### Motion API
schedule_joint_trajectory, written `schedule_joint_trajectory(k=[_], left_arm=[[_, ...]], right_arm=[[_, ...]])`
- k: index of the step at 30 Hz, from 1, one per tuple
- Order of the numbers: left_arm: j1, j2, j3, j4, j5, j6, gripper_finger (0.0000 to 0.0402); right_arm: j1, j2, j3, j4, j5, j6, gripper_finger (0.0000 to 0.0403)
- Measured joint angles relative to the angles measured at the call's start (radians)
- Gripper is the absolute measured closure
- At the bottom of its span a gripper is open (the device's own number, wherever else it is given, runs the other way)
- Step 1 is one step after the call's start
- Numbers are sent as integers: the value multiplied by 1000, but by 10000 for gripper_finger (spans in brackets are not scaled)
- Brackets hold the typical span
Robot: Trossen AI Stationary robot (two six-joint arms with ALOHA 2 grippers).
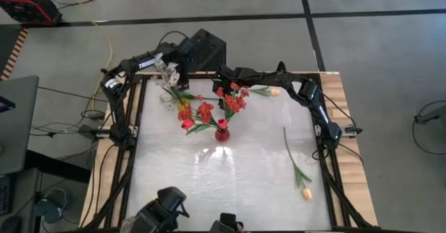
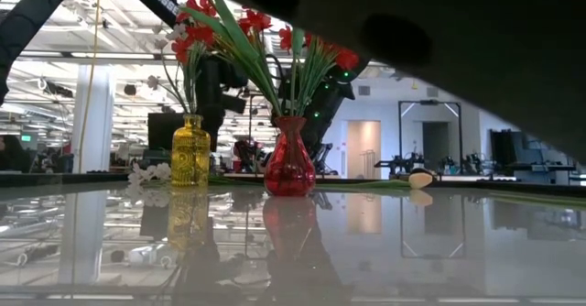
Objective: Sort flowers into vase by color
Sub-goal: Put the white flowers into the yellow vase
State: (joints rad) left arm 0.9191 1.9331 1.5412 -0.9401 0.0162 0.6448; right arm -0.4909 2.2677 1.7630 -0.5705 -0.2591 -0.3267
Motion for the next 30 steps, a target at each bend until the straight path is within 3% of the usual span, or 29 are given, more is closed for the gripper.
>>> schedule_joint_trajectory(k=[9, 14, 30], left_arm=[[-34, 0, -89, 11, 54, 121, 221], [-55, -1, -126, 41, -13, 159, 221], [-65, -2, -212, 96, -60, 260, 221]], right_arm=[[0, 0, 0, 0, 0, -22, 139], [0, 0, 0, 1, 0, -23, 139], [0, 0, 0, 1, -1, -24, 139]])
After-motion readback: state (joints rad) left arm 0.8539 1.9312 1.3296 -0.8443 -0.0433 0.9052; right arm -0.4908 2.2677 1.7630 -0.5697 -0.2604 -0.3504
